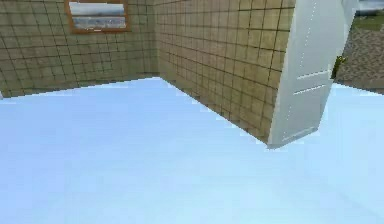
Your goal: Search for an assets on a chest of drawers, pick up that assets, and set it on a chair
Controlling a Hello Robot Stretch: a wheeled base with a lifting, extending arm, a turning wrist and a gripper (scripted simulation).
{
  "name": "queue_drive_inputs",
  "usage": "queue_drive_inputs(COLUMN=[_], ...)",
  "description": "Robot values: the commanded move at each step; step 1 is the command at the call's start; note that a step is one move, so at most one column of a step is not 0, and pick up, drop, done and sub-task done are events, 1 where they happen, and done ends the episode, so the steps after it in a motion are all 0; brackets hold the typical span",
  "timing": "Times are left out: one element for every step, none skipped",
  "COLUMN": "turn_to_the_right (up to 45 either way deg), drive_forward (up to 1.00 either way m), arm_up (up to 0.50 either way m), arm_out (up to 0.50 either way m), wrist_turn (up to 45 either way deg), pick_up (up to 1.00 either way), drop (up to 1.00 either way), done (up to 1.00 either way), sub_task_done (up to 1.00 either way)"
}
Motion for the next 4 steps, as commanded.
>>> queue_drive_inputs(turn_to_the_right=[45.0, 3.0, 0.0, 0.0], drive_forward=[0.0, 0.0, 1.0, 0.5], arm_up=[0.0, 0.0, 0.0, 0.0], arm_out=[0.0, 0.0, 0.0, 0.0], wrist_turn=[0.0, 0.0, 0.0, 0.0], pick_up=[0.0, 0.0, 0.0, 0.0], drop=[0.0, 0.0, 0.0, 0.0], done=[0.0, 0.0, 0.0, 0.0], sub_task_done=[0.0, 0.0, 0.0, 0.0])
